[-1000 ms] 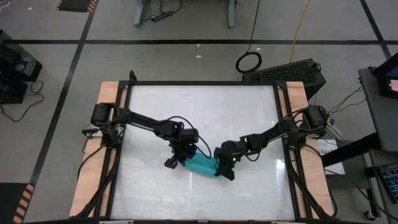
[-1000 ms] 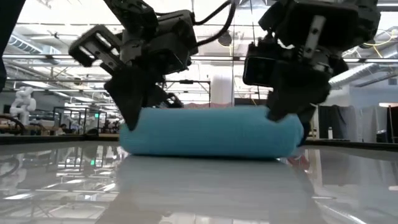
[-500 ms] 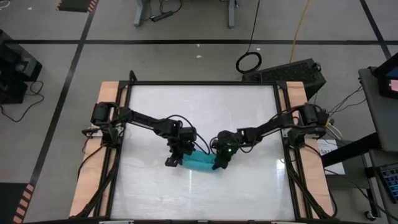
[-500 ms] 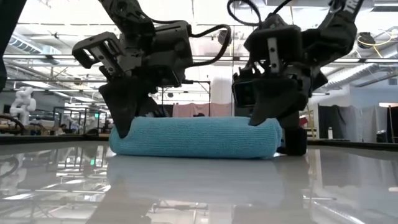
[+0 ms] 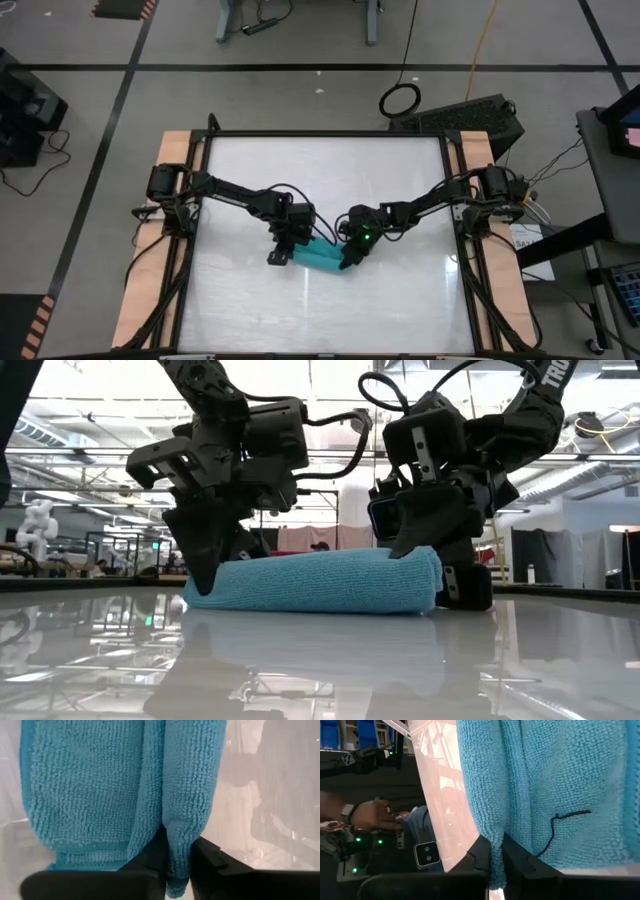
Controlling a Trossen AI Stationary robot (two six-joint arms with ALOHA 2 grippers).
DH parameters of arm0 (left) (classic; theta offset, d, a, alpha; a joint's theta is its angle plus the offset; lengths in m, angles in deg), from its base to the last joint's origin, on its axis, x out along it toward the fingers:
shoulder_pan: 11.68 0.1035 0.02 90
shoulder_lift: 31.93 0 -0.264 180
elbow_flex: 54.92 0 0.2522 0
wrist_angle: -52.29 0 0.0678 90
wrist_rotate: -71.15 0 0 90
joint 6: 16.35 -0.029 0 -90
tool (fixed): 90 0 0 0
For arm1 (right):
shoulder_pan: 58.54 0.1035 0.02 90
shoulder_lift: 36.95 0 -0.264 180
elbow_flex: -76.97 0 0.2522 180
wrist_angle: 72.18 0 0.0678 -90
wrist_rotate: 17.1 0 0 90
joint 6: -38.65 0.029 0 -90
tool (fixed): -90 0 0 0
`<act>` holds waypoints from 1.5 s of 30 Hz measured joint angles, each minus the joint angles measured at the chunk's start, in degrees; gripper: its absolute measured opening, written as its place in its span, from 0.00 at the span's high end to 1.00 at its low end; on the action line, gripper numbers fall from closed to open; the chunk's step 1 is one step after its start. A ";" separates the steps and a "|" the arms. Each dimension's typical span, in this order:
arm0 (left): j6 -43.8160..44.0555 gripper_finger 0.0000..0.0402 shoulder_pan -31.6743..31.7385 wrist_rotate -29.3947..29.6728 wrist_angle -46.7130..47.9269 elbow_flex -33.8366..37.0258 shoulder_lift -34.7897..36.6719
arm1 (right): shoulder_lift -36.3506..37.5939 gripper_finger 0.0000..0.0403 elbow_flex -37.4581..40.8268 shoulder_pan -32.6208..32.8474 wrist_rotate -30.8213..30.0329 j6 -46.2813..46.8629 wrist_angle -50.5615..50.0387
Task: Roll towel
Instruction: Roll the blue towel
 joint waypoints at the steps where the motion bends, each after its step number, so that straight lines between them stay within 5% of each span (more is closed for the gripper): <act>1: -0.24 0.82 0.00 0.19 0.03 0.00 0.00 | 0.00 0.97 0.01 0.00 -0.02 0.01 0.00; 10: -1.64 0.76 0.16 1.67 -0.02 0.00 0.00 | 0.14 0.94 0.03 0.00 -0.52 -0.34 -0.02; 25: -1.45 0.85 2.21 -4.25 0.46 0.11 -0.15 | 10.78 0.56 0.51 0.15 -6.09 -14.02 -11.72; 34: -1.47 0.87 2.88 -6.75 0.09 0.11 -0.15 | 19.93 0.57 0.34 7.53 -20.06 -33.16 -11.22; 39: -1.49 0.87 3.04 -7.23 0.01 0.11 -0.15 | 19.81 0.58 0.15 13.47 -22.82 -49.54 -7.88; 45: -1.51 0.87 3.04 -7.40 -0.13 0.09 -0.15 | 16.28 0.58 -2.17 15.50 -27.58 -54.66 -9.99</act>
